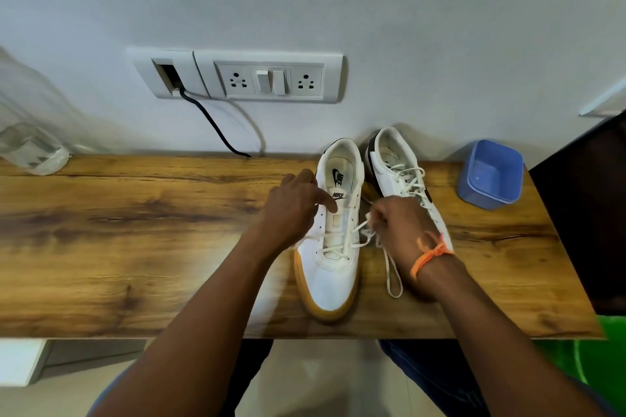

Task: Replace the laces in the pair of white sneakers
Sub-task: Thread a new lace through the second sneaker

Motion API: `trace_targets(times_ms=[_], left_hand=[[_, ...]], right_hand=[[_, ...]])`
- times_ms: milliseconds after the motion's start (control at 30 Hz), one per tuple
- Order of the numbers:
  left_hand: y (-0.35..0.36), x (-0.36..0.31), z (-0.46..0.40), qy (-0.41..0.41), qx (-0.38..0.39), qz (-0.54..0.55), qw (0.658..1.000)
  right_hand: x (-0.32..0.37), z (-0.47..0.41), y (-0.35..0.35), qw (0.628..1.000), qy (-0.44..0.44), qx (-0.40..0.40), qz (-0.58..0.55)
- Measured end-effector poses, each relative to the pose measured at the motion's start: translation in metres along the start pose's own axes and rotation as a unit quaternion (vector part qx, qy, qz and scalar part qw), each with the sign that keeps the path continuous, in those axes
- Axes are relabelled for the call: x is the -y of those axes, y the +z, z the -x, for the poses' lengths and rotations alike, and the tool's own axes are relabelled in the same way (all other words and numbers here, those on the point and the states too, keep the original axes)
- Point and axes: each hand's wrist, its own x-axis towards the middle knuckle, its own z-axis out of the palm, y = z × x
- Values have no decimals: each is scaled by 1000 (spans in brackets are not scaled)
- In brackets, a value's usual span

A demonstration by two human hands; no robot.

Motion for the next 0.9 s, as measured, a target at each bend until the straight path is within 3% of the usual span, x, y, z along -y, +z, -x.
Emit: trace_targets(times_ms=[100,200,533,800,900], left_hand=[[-7,4,0,6,12,7,1000],[-7,5,1,4,12,37,999],[1,11,-4,20,-8,26,999],[7,4,-4,-18,-28,23,999],[11,-13,1,-21,-120,-23,992]], right_hand=[[-25,-10,-25,993,81,-85,28],[-42,-14,-40,972,137,-190,-24],[-31,-15,-39,925,100,-287,-227],[-2,-12,-30,918,32,-182,-350],[-4,-14,-19,942,15,-127,-310]])
